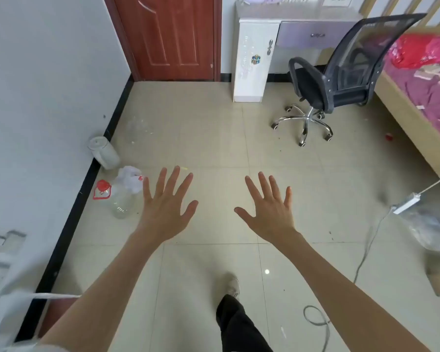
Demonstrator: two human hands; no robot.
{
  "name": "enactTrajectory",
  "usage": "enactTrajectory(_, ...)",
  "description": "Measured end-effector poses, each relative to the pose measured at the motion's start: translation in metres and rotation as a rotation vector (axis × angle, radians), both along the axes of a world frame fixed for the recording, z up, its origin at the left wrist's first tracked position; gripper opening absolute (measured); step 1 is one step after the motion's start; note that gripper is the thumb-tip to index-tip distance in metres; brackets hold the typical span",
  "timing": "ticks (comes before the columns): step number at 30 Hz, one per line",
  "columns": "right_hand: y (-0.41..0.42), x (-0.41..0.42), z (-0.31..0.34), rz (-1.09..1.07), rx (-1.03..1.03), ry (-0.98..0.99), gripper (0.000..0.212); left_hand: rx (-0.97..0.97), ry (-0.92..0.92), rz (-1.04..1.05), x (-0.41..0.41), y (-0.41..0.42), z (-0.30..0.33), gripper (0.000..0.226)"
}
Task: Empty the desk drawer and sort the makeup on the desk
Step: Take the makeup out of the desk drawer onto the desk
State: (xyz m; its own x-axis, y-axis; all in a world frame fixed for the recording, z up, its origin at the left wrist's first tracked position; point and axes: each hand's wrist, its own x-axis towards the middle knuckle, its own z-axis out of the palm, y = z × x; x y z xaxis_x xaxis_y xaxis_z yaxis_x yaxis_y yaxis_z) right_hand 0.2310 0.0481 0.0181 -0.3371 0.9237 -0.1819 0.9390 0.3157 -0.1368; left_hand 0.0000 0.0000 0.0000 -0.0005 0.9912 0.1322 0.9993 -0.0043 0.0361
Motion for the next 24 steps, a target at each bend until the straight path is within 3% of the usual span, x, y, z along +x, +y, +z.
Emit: enactTrajectory(24,0.435,-0.001,0.000,-0.032,0.028,0.034,0.075,-0.090,-0.121,-0.009,0.006,0.441,-0.009,0.074)
